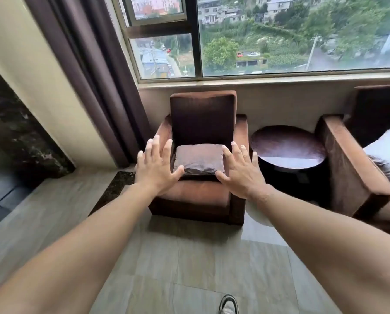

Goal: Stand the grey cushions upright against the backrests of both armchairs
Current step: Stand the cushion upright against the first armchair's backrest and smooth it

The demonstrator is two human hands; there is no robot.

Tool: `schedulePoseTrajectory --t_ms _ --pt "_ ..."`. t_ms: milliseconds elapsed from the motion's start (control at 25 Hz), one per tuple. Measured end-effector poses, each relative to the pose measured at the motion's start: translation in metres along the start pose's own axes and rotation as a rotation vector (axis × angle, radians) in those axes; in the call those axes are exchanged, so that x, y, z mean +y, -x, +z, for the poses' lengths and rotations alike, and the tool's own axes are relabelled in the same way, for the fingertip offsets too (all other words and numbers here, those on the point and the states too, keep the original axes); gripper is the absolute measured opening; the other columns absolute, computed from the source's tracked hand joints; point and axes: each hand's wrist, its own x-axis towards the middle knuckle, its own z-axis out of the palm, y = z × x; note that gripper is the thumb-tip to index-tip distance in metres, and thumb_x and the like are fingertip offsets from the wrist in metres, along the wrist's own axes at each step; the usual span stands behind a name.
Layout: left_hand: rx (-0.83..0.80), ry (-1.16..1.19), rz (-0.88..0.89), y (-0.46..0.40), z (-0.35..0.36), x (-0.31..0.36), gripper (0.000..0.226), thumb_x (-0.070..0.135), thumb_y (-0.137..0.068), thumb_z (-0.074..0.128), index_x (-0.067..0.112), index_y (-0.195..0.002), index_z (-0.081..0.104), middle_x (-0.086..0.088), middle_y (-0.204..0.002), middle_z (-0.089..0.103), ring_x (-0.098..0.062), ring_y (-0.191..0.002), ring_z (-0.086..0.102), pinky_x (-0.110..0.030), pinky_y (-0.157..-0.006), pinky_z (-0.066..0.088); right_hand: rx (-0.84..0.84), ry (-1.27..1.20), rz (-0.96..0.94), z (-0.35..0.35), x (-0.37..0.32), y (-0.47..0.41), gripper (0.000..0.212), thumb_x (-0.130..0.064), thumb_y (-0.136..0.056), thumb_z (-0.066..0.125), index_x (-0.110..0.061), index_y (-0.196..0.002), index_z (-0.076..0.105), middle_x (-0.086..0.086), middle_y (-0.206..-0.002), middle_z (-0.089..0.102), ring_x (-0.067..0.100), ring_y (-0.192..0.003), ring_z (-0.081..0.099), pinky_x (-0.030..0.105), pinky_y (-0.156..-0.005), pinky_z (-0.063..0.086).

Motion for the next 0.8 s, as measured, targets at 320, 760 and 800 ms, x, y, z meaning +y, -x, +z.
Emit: schedulePoseTrajectory --t_ms 320,760,800 --pt "-0.321 -0.041 -0.109 -0.104 0.118 -0.030 0.091 0.064 -0.099 0.046 0.021 -0.170 0.008 -0.017 -0.178 -0.001 -0.034 -0.166 -0.001 -0.056 -0.131 0.011 -0.258 -0.143 0.138 0.111 0.051 -0.136 0.082 -0.058 -0.101 0.043 -0.023 -0.167 0.010 0.010 -0.177 0.000 0.035 -0.163 0.001 0.060 -0.129 0.004" --pt "-0.517 0.060 -0.180 -0.257 0.260 -0.092 0.087 0.060 -0.100 0.050 0.018 -0.168 0.017 -0.018 -0.176 0.014 -0.034 -0.165 0.007 -0.054 -0.130 0.014 -0.477 -0.198 0.320 0.215 0.074 -0.282 0.079 -0.053 -0.103 0.045 -0.020 -0.167 0.015 0.011 -0.176 0.009 0.033 -0.162 0.008 0.057 -0.128 0.009" --pt "-0.534 0.085 -0.189 -0.275 0.278 -0.101 0.086 0.058 -0.100 0.051 0.017 -0.168 0.019 -0.018 -0.176 0.016 -0.034 -0.164 0.009 -0.054 -0.130 0.015 -0.489 -0.211 0.358 0.226 0.075 -0.301 0.078 -0.052 -0.102 0.046 -0.020 -0.167 0.016 0.012 -0.176 0.011 0.033 -0.162 0.010 0.056 -0.128 0.011"
